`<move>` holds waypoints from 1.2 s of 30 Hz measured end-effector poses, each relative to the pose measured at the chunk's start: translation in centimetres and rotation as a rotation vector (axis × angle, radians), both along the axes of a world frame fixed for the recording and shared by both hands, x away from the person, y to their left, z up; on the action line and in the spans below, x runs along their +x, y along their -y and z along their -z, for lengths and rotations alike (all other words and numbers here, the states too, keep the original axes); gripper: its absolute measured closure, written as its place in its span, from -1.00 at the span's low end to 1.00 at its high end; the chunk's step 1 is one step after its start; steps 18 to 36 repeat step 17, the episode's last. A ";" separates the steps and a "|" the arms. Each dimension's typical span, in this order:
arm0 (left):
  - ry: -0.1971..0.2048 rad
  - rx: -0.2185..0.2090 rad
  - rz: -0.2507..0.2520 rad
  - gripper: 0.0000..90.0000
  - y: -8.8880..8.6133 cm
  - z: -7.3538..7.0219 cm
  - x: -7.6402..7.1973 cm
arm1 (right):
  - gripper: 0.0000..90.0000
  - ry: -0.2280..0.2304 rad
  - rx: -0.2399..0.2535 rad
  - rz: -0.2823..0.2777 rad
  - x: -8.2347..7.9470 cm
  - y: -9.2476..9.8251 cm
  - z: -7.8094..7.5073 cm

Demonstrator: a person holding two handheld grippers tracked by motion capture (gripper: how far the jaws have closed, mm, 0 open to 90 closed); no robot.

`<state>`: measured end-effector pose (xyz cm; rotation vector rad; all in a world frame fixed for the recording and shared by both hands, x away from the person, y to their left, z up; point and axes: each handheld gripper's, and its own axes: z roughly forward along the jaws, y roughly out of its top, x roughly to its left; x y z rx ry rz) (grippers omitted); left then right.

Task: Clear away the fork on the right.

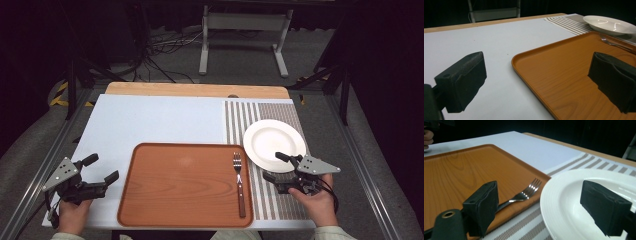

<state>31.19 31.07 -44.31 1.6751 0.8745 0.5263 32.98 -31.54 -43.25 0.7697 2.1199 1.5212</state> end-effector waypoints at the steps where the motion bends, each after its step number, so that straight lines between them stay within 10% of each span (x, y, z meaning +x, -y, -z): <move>1: -0.001 -0.001 -0.001 -0.95 0.0 0.0 0.0 | -0.63 -0.007 0.001 0.005 -0.1 0.1 0.2; 36: -0.004 -0.004 -0.001 -0.95 -0.2 -0.1 -0.1 | -0.63 -0.044 0.020 0.040 -0.8 0.7 1.6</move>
